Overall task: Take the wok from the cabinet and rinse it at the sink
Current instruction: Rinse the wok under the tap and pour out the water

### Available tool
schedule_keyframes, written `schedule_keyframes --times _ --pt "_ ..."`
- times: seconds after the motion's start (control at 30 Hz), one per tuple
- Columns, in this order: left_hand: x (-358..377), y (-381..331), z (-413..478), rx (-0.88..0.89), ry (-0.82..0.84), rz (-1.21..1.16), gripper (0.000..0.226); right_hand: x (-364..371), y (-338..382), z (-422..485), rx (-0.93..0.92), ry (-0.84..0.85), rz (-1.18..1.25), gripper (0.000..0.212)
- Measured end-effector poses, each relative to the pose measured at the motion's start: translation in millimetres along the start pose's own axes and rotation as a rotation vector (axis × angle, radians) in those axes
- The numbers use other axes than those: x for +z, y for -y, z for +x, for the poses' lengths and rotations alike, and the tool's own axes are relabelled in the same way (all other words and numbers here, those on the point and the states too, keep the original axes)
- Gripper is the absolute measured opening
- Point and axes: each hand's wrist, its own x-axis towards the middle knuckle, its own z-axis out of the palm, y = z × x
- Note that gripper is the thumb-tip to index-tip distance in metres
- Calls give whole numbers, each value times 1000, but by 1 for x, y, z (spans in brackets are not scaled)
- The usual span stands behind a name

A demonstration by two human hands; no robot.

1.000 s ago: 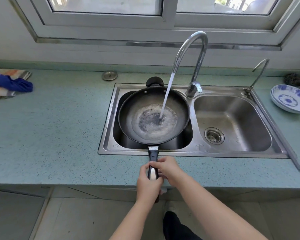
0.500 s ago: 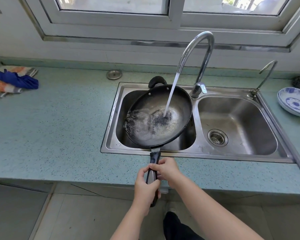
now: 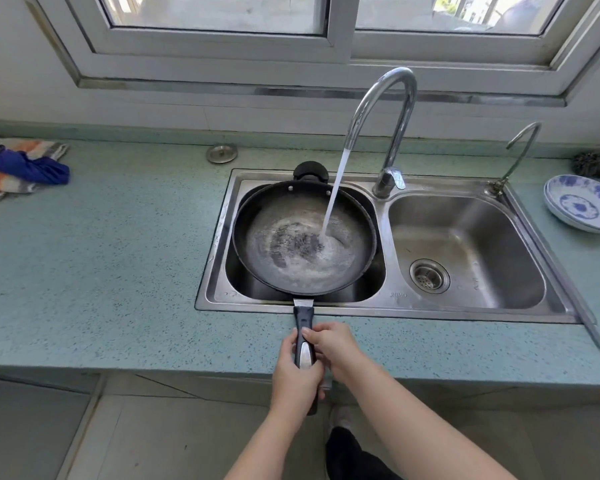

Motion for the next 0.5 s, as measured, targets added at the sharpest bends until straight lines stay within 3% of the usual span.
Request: schedule_keyframes --times 0.17,0.37,0.5 --pt "-2 -1 1 15 -30 127 46 3 3 1 10 71 61 13" --pt "-3 -3 -2 94 -96 512 64 7 2 2 48 156 137 20" --pt "-4 -7 -4 59 -81 495 62 8 3 3 50 158 127 10"
